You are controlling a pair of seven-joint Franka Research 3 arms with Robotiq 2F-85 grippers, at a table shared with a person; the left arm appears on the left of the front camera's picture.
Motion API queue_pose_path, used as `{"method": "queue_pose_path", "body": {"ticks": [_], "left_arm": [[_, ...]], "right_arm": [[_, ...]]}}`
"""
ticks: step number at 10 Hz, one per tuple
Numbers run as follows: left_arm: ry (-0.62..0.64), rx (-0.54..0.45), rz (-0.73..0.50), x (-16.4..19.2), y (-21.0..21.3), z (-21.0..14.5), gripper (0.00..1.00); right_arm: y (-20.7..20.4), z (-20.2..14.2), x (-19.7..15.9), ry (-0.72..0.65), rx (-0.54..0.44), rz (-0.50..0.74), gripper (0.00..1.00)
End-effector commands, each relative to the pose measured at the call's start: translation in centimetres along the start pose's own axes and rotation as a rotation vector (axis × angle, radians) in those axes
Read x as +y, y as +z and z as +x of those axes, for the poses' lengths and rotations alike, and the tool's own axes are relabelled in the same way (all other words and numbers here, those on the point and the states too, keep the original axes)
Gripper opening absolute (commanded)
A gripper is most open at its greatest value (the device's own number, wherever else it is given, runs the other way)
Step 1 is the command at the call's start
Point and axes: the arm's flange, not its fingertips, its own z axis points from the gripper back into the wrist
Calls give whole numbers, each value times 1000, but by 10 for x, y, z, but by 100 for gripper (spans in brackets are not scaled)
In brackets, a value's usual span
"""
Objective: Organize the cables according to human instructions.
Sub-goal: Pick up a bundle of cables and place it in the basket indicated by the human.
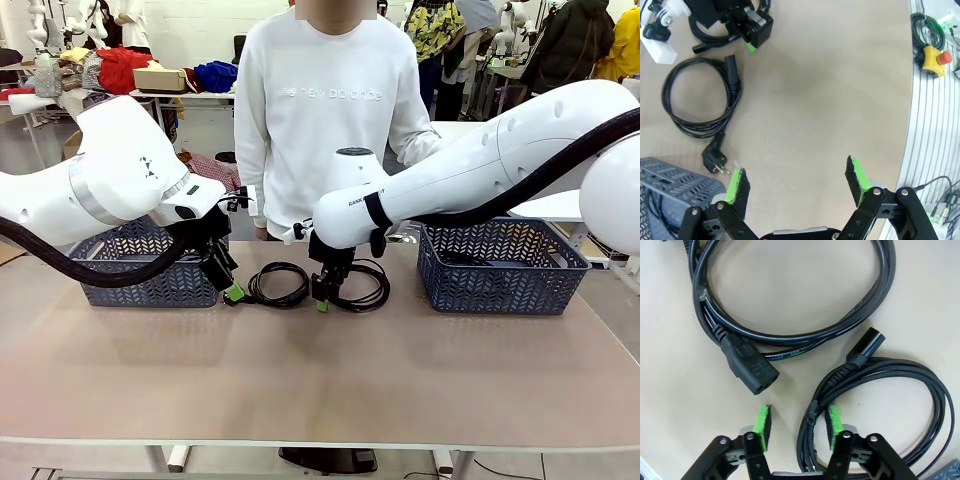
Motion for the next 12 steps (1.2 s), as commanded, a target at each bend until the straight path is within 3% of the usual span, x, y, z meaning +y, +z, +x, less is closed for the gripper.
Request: {"method": "queue_pose_path", "body": {"ticks": [1, 2, 3, 4, 9, 12], "left_arm": [[2, 1, 4, -1, 1, -1, 100], [2, 1, 4, -1, 1, -1, 100], [2, 1, 4, -1, 1, -1, 100], [2, 1, 4, -1, 1, -1, 100], [2, 1, 4, -1, 1, -1, 100], [2, 1, 4, -1, 1, -1, 100]], "right_arm": [[2, 5, 0, -32, 21, -34, 36], [3, 4, -1, -39, 17, -33, 21], [3, 3, -1, -43, 14, -32, 16], [3, 3, -1, -49, 16, -31, 1], [20, -16, -20, -227, 9, -84, 0], [60, -18, -23, -181, -39, -157, 0]]}}
